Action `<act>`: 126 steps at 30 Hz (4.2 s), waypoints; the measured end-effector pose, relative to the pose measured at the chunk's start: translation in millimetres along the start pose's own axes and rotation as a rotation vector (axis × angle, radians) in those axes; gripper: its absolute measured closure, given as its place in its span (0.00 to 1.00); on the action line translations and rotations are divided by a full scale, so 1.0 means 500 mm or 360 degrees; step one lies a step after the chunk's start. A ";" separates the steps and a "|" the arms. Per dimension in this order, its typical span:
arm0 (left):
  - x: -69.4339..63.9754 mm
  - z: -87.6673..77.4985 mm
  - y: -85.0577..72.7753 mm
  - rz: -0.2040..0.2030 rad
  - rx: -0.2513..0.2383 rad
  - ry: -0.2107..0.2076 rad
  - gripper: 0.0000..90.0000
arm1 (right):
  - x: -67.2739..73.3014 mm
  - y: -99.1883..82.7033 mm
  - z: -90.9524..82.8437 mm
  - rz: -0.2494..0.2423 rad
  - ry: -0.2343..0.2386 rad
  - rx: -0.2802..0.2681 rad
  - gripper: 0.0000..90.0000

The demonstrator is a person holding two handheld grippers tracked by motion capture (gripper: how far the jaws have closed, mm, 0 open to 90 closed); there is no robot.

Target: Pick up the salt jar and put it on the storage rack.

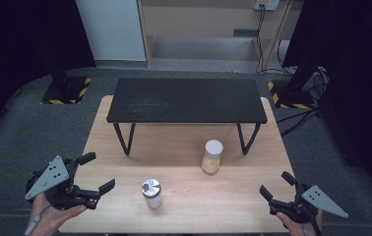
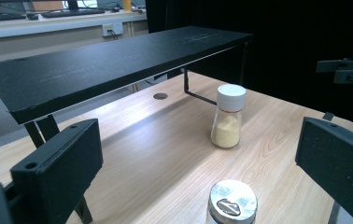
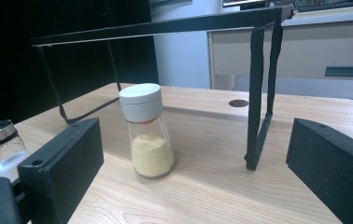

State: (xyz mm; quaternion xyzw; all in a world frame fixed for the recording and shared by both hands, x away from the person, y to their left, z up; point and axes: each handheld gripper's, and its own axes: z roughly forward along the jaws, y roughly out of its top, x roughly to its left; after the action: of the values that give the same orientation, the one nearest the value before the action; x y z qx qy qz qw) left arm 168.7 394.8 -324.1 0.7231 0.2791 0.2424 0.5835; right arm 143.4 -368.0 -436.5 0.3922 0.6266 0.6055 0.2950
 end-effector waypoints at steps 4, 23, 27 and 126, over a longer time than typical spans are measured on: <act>-0.005 0.004 0.000 0.0014 0.0027 0.0000 0.00 | 0.001 0.001 -0.001 -0.0007 -0.0001 -0.0001 0.05; -0.004 0.051 -0.012 0.0031 0.0171 -0.0137 0.00 | 0.002 0.001 -0.002 -0.0016 0.0003 -0.0005 0.05; -0.004 0.071 -0.018 0.0035 0.0211 -0.0175 0.00 | 0.002 0.001 -0.003 -0.0010 0.0002 -0.0010 0.06; 0.061 0.232 0.016 0.0146 0.0275 -0.0468 0.38 | -0.005 -0.004 0.000 0.0013 0.0037 0.0001 0.07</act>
State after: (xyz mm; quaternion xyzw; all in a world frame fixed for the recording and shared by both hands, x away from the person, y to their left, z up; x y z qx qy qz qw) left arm 270.1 332.4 -339.0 0.8103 0.1772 0.1354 0.5420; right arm 144.3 -369.9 -438.8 0.3879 0.6285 0.6109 0.2851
